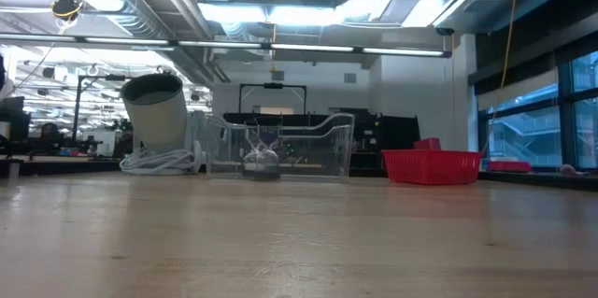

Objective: Pick & Place Office items
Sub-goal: Put the light blue hourglass into the transparent bin

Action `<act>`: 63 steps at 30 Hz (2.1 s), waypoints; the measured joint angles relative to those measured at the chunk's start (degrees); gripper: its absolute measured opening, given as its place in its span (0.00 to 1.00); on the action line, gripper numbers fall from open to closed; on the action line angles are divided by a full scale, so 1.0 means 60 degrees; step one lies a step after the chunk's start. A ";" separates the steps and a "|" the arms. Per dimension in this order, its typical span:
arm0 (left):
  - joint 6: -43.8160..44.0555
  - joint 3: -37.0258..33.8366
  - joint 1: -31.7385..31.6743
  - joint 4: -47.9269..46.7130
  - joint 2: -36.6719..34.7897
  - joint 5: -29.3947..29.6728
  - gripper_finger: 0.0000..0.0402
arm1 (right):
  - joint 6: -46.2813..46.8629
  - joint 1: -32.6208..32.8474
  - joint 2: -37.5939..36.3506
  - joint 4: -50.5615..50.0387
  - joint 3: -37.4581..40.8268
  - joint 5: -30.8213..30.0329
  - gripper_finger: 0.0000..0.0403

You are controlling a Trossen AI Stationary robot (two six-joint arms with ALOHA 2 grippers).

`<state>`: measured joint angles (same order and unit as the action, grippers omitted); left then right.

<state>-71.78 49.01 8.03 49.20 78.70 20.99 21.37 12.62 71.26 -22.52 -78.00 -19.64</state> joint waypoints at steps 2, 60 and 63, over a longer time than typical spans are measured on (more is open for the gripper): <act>0.0112 0.0000 -0.0004 0.0034 0.0000 0.0047 0.72 | -0.0039 0.0000 0.0000 0.0009 0.0000 -0.0002 0.55; 0.0559 0.0000 0.0018 -0.0167 -0.0004 0.0199 0.54 | -0.0140 -0.0357 -0.0491 -0.0867 -0.0348 0.0424 0.83; 0.0431 0.0000 -0.0004 -0.0153 -0.0004 0.0270 0.54 | -0.0142 -0.0357 -0.0614 -0.1743 -0.0764 0.0145 0.83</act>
<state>-69.20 49.01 8.01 48.28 78.67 22.61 20.51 10.48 67.58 -32.98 -82.58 -18.77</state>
